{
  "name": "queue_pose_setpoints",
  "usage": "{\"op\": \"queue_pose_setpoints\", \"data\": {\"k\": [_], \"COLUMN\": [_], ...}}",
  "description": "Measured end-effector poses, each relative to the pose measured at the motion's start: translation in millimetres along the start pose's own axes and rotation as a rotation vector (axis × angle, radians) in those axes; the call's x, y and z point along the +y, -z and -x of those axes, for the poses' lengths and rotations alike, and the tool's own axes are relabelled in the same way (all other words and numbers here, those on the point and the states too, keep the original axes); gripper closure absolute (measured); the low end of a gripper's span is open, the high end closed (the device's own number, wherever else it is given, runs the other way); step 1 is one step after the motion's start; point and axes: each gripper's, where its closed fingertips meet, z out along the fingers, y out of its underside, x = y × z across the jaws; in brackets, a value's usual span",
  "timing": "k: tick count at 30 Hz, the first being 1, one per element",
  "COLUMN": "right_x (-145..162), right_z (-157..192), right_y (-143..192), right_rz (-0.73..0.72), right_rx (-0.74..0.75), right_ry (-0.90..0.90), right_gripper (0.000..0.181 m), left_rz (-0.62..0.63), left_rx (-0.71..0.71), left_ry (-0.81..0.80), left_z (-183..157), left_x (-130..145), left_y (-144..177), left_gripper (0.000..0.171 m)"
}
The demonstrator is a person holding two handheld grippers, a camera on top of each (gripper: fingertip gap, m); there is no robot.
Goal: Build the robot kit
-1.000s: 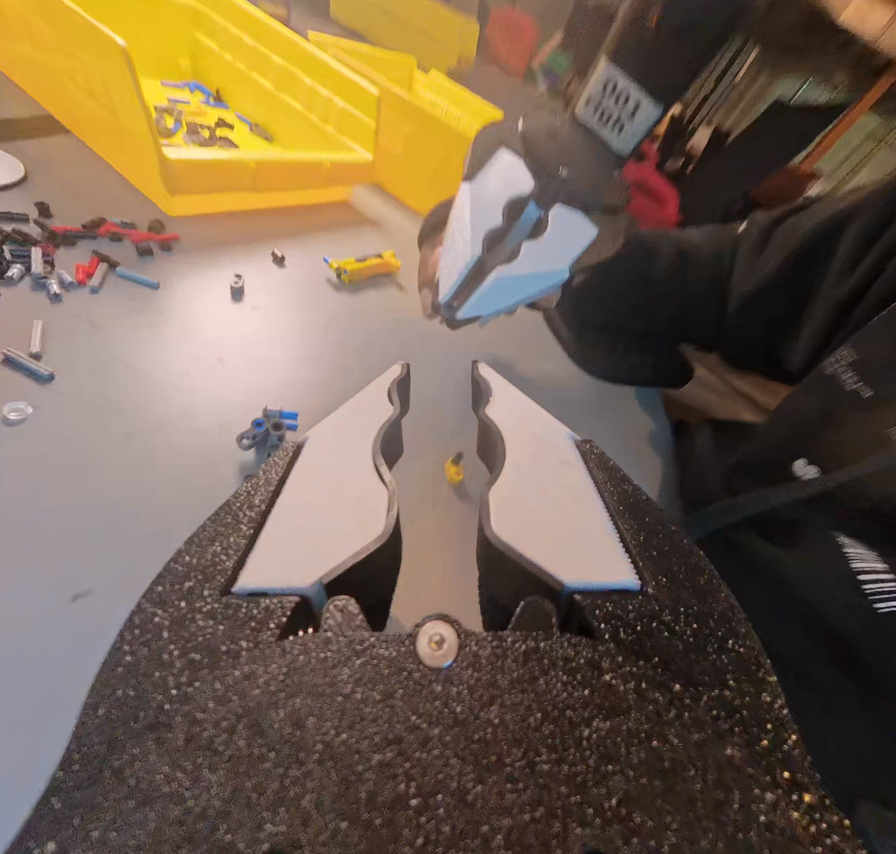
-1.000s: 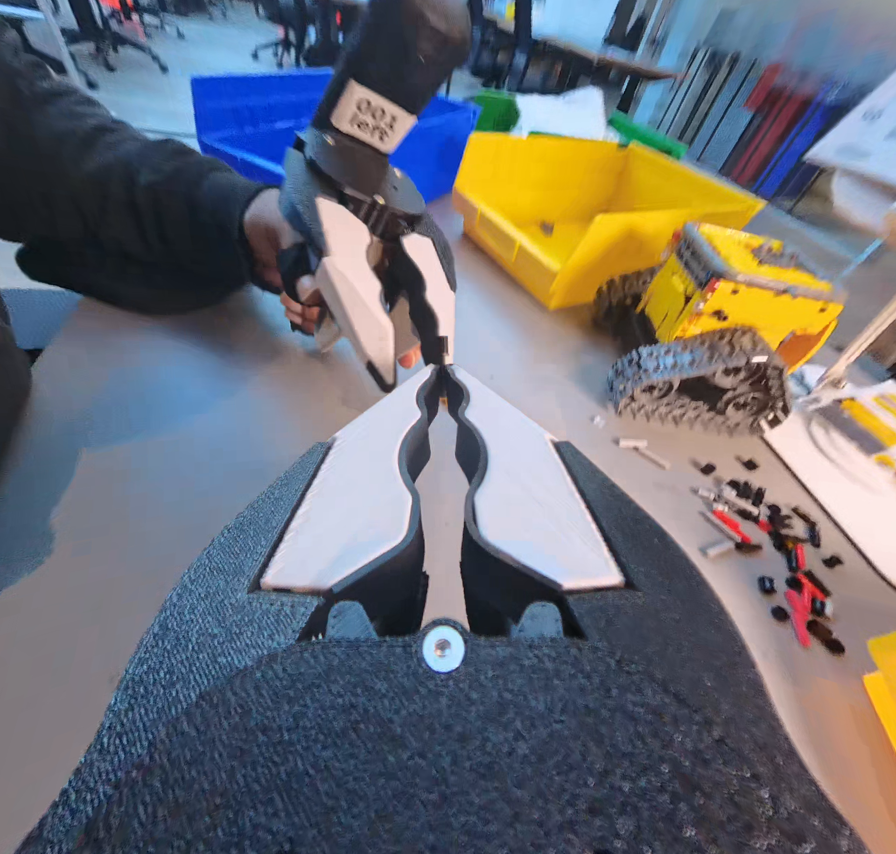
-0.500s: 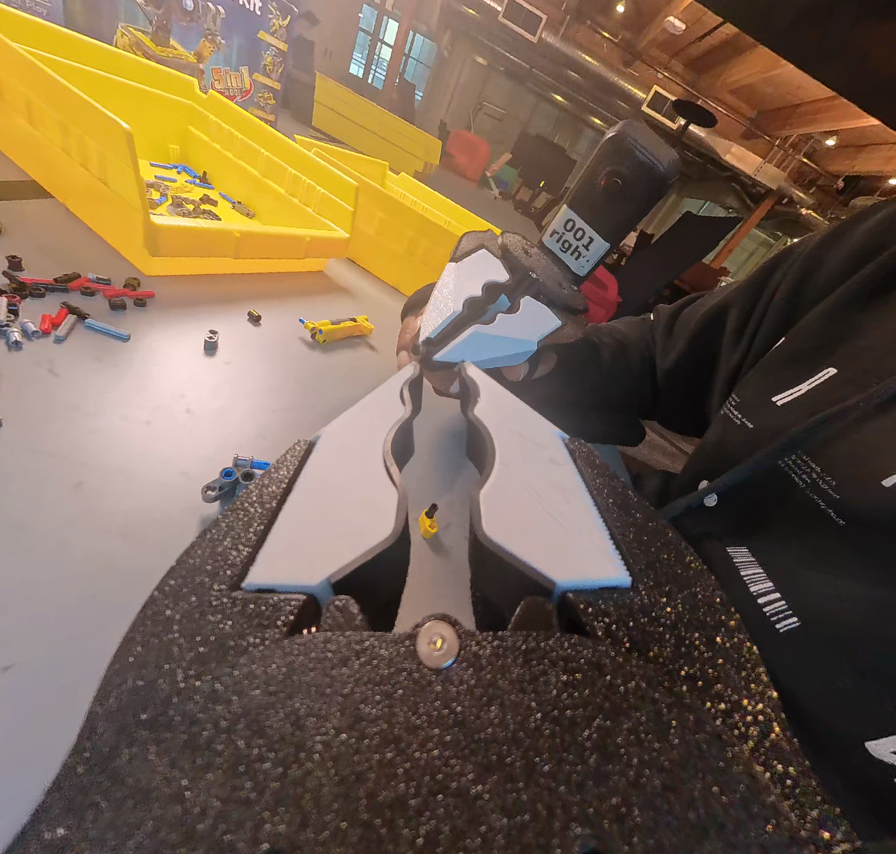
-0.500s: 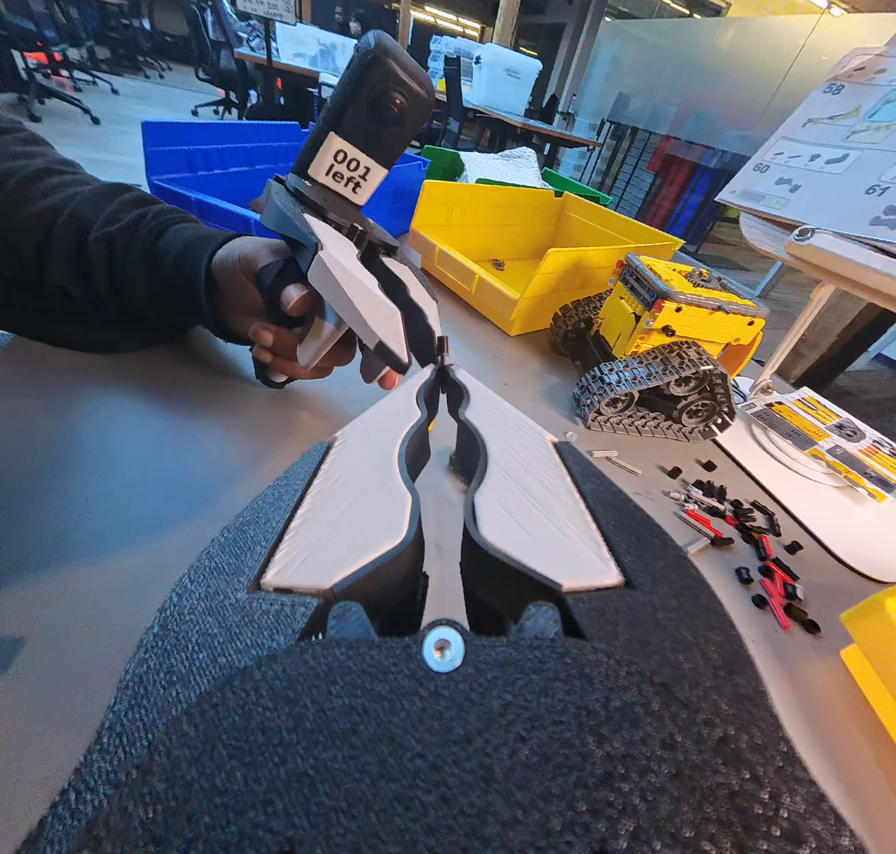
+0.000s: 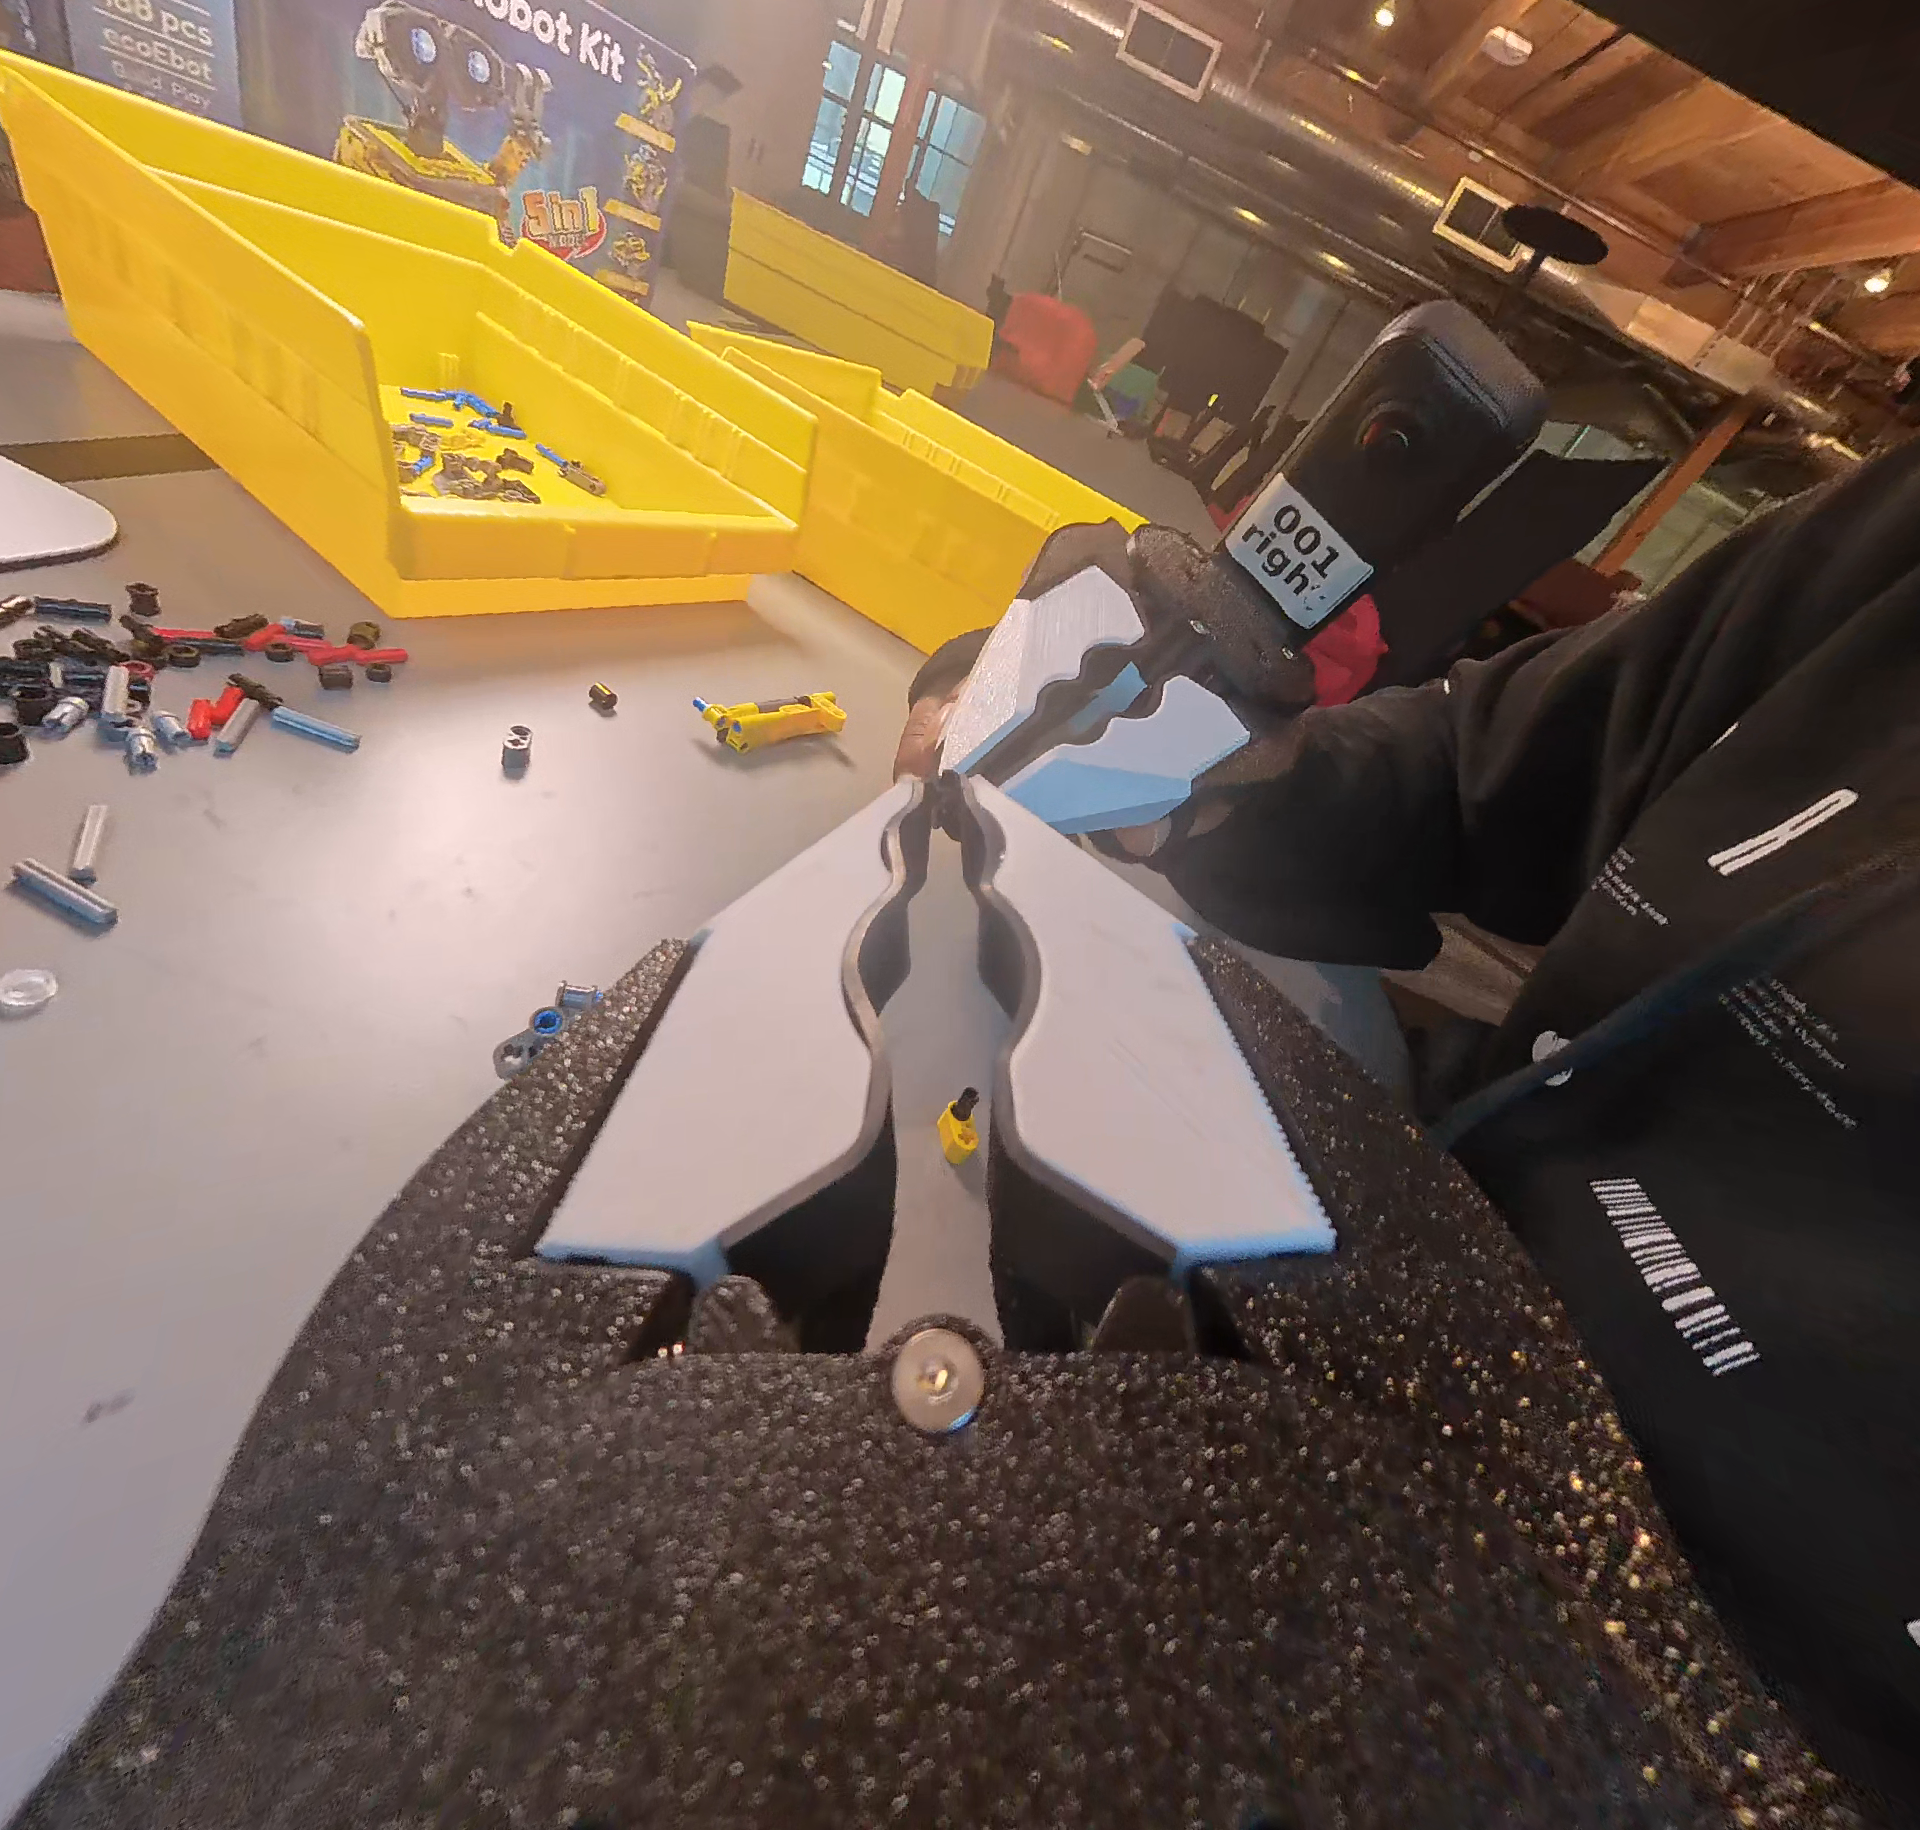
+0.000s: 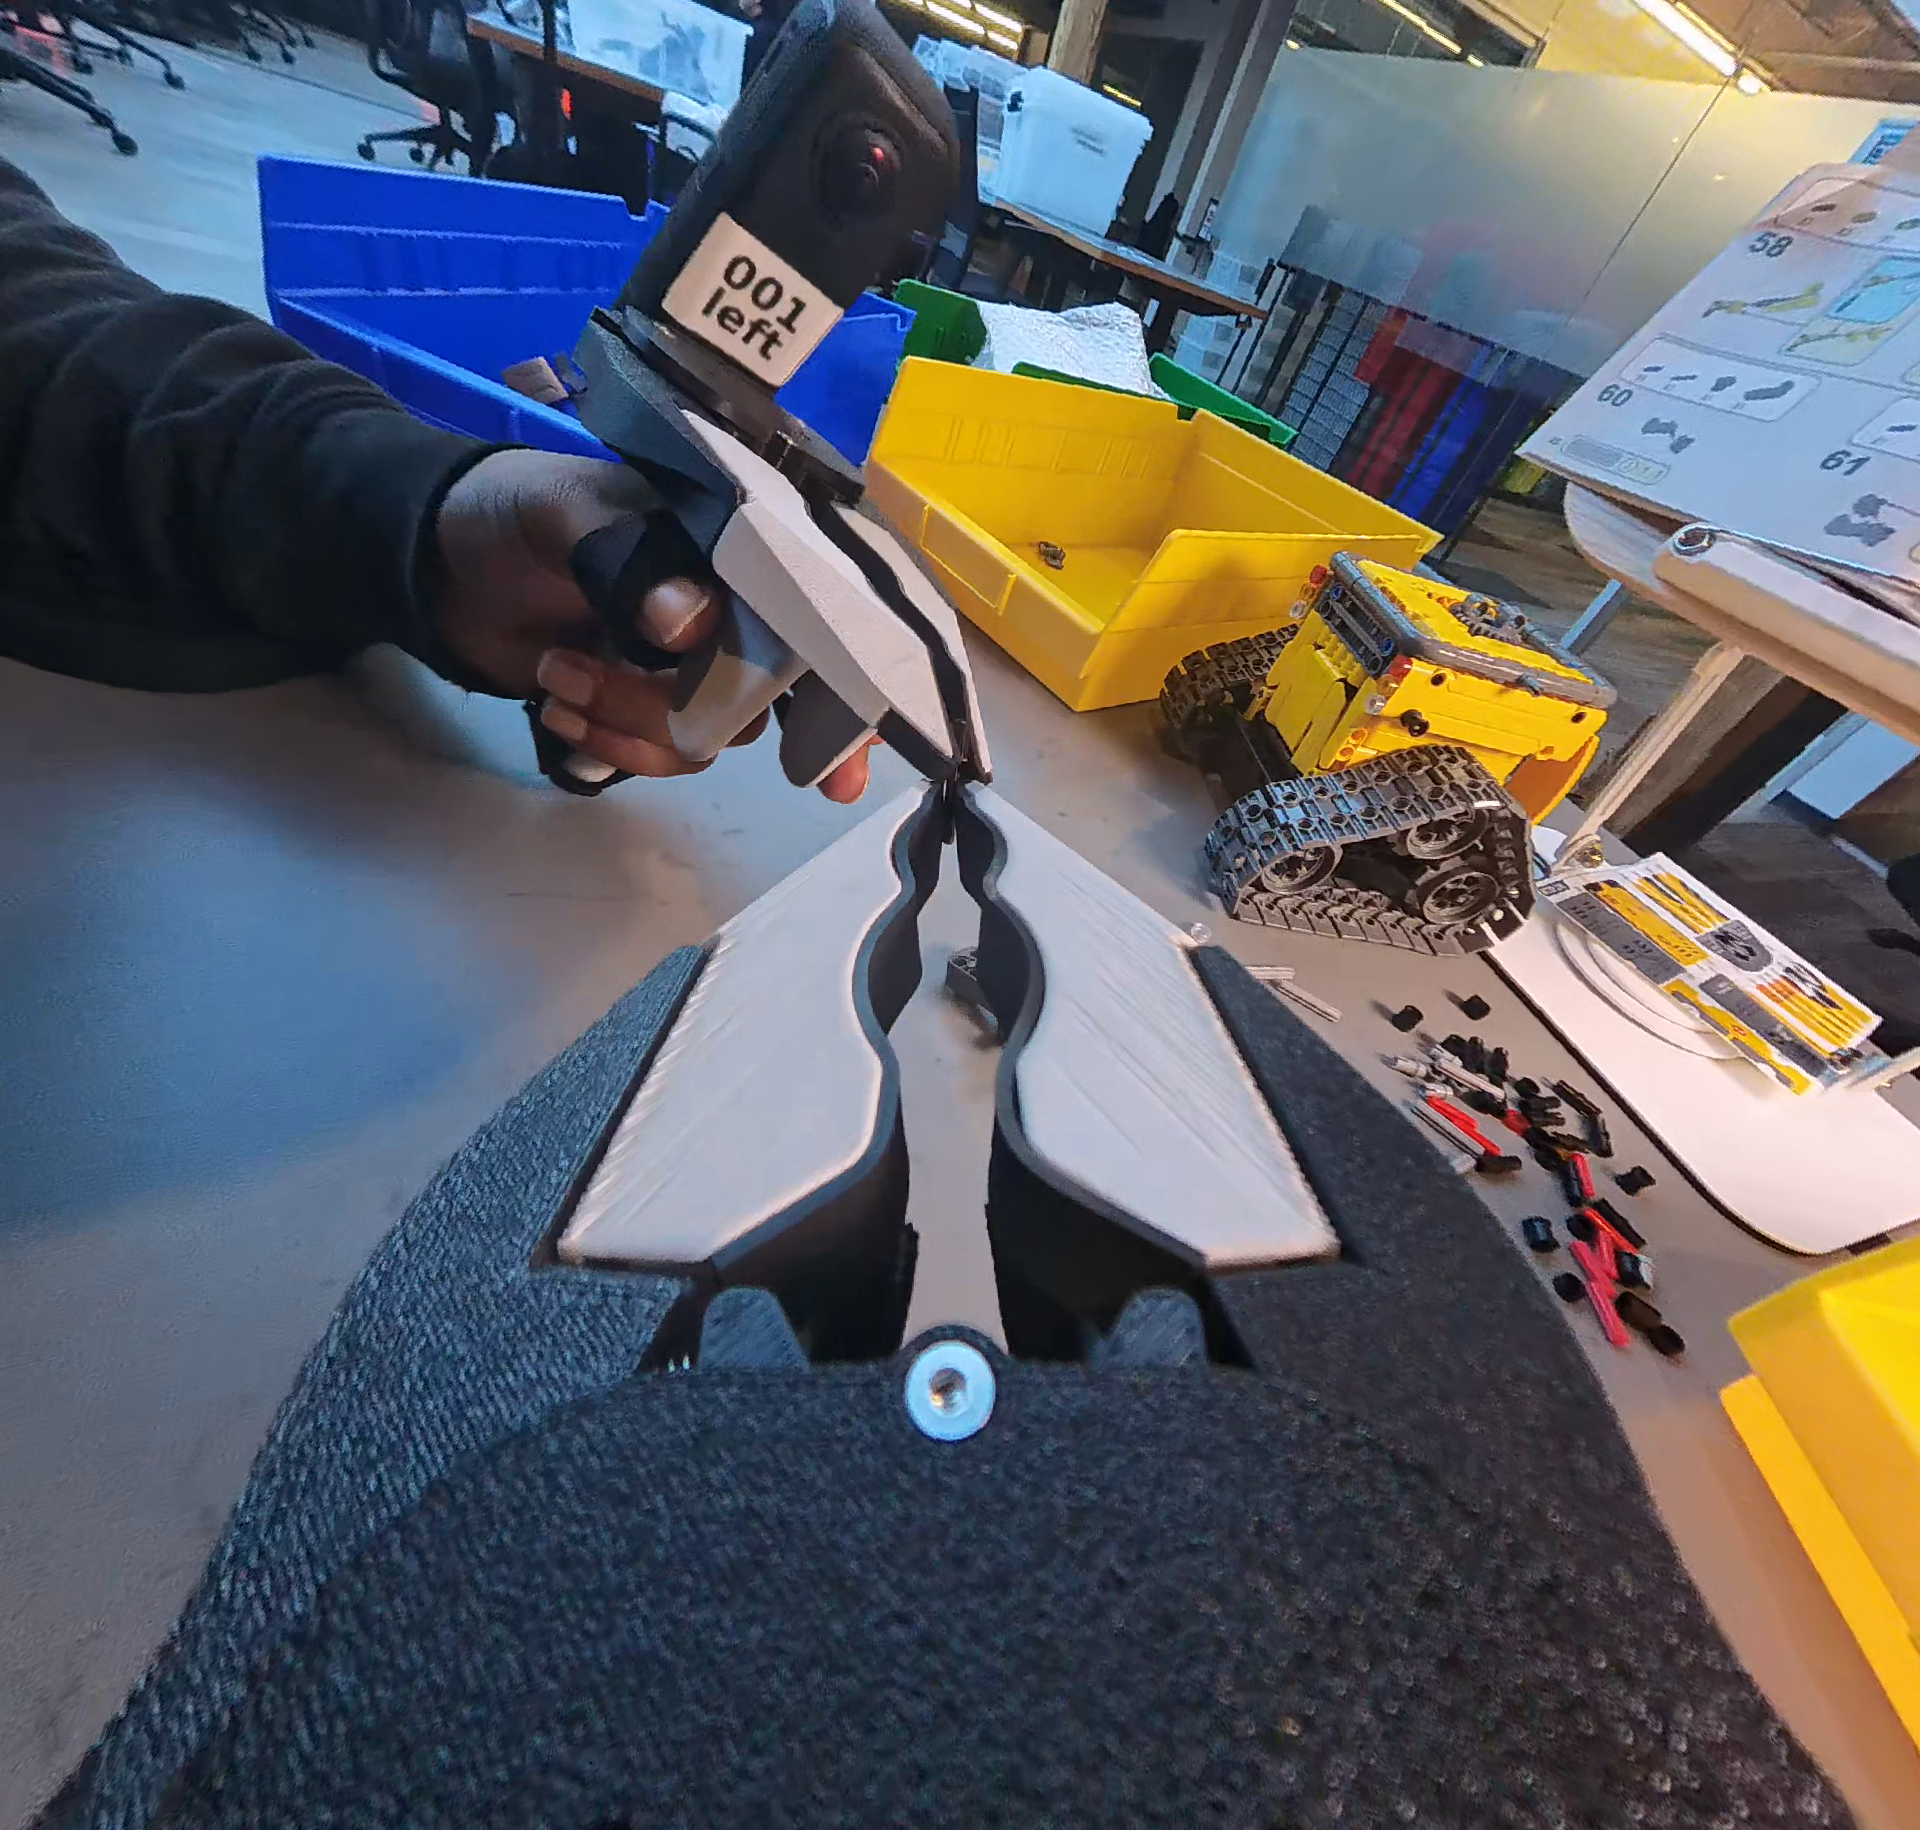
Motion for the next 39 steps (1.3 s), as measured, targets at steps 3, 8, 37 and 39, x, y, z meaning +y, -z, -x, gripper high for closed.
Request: {"op": "queue_pose_setpoints", "data": {"k": [3, 8, 37, 39], "right_x": [-1, -3, -1, -1], "right_z": [3, 8, 21, 21], "right_y": [1, 5, 9, 9], "right_rz": [-0.010, -0.020, -0.024, -0.023], "right_rx": [-0.024, -0.090, -0.234, -0.231], "right_ry": [0.000, -0.038, -0.135, -0.129], "right_gripper": [0.179, 0.178, 0.178, 0.179], "left_rz": [0.017, 0.021, 0.087, 0.089], "left_rx": [0.007, 0.017, 0.063, 0.061], "left_ry": [-0.048, -0.111, -0.255, -0.255], "left_z": [-3, -9, -23, -22], "left_x": [1, 0, 10, 10], "left_y": [1, 3, 7, 7], "left_gripper": [0.168, 0.168, 0.167, 0.167]}}
